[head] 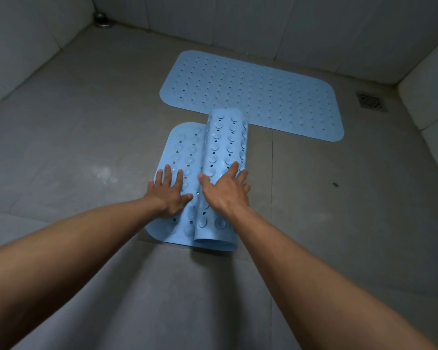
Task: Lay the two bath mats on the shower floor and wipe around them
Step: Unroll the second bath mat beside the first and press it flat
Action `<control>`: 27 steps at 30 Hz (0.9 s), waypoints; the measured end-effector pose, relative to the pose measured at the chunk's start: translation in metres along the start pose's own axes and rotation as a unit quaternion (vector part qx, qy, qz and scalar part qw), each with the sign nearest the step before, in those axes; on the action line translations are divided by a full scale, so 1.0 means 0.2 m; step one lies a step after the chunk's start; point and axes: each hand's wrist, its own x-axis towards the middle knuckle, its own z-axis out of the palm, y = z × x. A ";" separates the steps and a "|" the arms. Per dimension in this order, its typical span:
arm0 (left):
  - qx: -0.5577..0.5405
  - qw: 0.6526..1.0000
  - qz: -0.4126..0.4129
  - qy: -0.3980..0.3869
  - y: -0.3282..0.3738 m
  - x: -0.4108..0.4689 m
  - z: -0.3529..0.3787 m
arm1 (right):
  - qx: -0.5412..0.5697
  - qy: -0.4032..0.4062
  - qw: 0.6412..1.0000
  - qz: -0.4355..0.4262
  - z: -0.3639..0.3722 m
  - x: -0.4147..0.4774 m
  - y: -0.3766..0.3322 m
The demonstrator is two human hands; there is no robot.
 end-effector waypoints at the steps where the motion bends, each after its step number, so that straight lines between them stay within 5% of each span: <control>1: 0.000 1.000 -0.006 -0.004 -0.01 0.01 -0.02 | 0.009 -0.001 1.000 0.001 -0.01 0.01 0.01; 8: -0.015 0.999 -0.046 -0.015 -0.07 0.09 -0.10 | -0.004 0.059 0.998 -0.003 -0.04 0.09 0.03; 16: -0.005 0.995 -0.096 -0.004 -0.04 0.11 -0.14 | 0.009 0.035 0.998 -0.045 -0.14 0.14 0.00; 21: -0.037 0.998 -0.009 0.044 0.04 0.09 -0.14 | -0.049 0.054 0.996 -0.054 -0.13 0.16 -0.04; 27: -0.021 0.996 -0.026 0.087 0.04 0.12 0.03 | -0.065 0.060 0.994 -0.064 -0.12 0.18 0.04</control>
